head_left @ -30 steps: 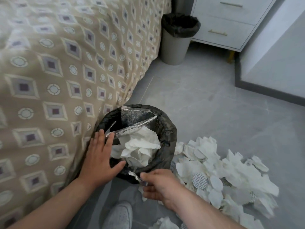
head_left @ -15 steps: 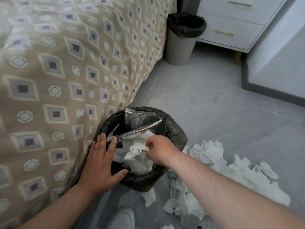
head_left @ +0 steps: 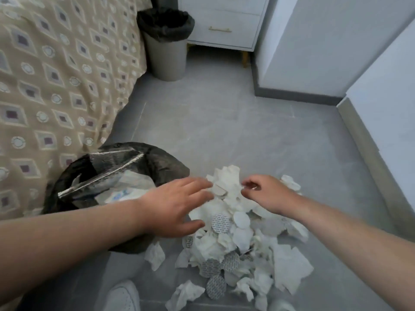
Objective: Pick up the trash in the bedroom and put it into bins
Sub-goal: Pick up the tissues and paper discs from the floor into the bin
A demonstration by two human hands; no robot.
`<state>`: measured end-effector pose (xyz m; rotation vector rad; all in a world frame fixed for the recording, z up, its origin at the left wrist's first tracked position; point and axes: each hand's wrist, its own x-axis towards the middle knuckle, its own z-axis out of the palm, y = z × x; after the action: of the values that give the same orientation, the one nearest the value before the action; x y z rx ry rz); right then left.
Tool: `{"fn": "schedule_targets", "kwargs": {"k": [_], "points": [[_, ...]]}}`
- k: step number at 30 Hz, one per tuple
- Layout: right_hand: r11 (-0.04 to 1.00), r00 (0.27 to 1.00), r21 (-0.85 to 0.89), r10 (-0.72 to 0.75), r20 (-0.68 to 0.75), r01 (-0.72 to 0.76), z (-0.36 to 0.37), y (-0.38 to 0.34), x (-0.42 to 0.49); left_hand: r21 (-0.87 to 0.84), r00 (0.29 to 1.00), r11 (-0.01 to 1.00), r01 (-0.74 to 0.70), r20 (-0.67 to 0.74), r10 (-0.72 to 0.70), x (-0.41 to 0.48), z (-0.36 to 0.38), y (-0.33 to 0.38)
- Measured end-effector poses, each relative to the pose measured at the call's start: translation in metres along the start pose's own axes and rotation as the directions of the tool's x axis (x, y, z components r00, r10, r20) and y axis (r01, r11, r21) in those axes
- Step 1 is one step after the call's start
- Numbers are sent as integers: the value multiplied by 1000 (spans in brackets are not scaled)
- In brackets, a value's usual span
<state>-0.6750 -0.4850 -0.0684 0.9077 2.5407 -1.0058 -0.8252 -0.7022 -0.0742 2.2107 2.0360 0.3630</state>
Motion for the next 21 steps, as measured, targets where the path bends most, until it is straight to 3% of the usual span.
{"fn": "schedule_targets", "kwargs": {"k": [2,4,6,8,9,11,12,16,21], "points": [[992,994,74,107,1,-107,9,45,-3,13,963,999,41,265,-43,31,33,3],[978,980,88,186,69,-191,19,82,-1,8,859,979,202,478,-181,55,68,-1],[964,966,90,242,87,-250,27,110,4,-51,772,878,476,503,-390,70,108,-3],[950,957,119,280,73,-287,33,130,10,-175,631,624,762,415,-655,75,148,0],[949,956,122,287,60,-292,36,137,13,-253,519,454,854,379,-766,76,165,6],[952,959,111,284,13,-284,41,150,19,-316,312,189,930,405,-860,80,189,19],[955,959,105,282,-34,-277,42,155,21,-270,259,147,952,449,-855,82,198,25],[959,936,45,284,-207,-281,46,176,30,-107,222,196,975,547,-807,90,215,33],[929,935,-133,353,34,-346,52,183,52,-172,294,240,955,461,-838,90,222,24]]}}
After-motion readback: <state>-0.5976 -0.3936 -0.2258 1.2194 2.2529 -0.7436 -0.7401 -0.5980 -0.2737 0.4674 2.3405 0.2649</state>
